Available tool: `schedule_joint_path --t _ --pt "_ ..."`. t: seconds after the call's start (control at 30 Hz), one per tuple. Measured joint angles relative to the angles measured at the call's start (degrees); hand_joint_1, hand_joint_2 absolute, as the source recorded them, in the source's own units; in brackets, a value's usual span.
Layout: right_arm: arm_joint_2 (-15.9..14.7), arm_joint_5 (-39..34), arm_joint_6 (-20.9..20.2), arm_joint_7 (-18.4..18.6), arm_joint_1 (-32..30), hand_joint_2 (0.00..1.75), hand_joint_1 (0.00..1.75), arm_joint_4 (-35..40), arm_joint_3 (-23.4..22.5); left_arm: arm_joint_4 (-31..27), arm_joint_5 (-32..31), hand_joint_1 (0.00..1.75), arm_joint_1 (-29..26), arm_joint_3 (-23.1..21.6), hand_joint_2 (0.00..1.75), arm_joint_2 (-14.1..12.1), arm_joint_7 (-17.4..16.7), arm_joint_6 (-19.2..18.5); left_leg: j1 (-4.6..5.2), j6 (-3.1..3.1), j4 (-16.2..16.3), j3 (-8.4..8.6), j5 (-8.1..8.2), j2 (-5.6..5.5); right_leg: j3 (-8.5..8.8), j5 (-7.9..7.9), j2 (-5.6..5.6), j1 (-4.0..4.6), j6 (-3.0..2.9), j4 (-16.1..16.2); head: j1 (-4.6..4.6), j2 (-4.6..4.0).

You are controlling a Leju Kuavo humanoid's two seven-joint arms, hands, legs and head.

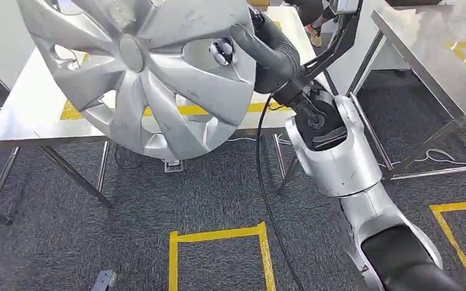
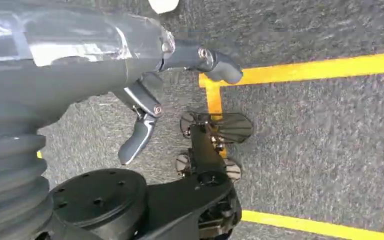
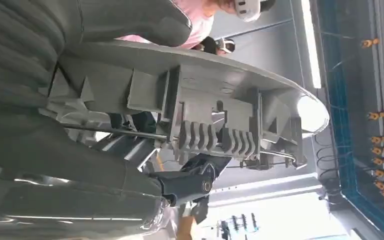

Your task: Take the parts from the cabinet and place them on the table.

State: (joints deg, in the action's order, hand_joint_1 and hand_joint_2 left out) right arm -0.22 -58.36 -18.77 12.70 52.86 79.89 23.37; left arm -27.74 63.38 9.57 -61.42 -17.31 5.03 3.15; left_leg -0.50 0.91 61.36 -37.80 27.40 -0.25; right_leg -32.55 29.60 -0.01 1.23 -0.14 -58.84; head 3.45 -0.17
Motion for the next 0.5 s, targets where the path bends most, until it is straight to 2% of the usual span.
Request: schedule_joint_path --t 0.03,0.07,0.2,0.5 --pt "-0.1 0.6 0.0 -0.1 0.0 1.75 1.75 0.0 -0.1 0.3 0.0 0.0 0.0 0.0 1.75 0.2 -0.1 -0.5 0.06 0.18 0.0 -0.02 -0.37 0.06 0.06 -0.02 0.02 -0.12 2.12 0.0 -0.34 0.0" --pt "-0.2 1.1 -0.2 -0.2 0.1 1.75 1.75 0.0 -0.2 0.7 0.0 0.0 0.0 0.0 1.75 0.2 -0.1 -0.8 0.0 -0.54 -0.2 0.05 -0.52 0.06 0.07 -0.07 0.02 0.03 0.07 0.0 -0.39 0.0" --pt "-0.1 1.6 -0.4 -1.0 0.5 1.75 1.75 0.0 -0.6 1.4 0.0 0.0 0.0 0.0 1.75 0.5 0.2 -0.9 0.03 -0.95 -0.6 0.24 -0.85 0.08 0.02 -0.26 0.01 -0.03 0.05 0.0 -0.94 0.0" --pt "0.2 2.2 -2.1 -1.8 0.9 1.75 1.75 -0.8 -0.7 3.0 0.0 0.0 0.1 0.0 1.75 1.3 -0.3 -0.9 0.03 -1.06 -0.7 0.21 -0.83 0.2 0.02 -0.1 0.02 -0.08 -0.2 0.0 -1.68 0.0"
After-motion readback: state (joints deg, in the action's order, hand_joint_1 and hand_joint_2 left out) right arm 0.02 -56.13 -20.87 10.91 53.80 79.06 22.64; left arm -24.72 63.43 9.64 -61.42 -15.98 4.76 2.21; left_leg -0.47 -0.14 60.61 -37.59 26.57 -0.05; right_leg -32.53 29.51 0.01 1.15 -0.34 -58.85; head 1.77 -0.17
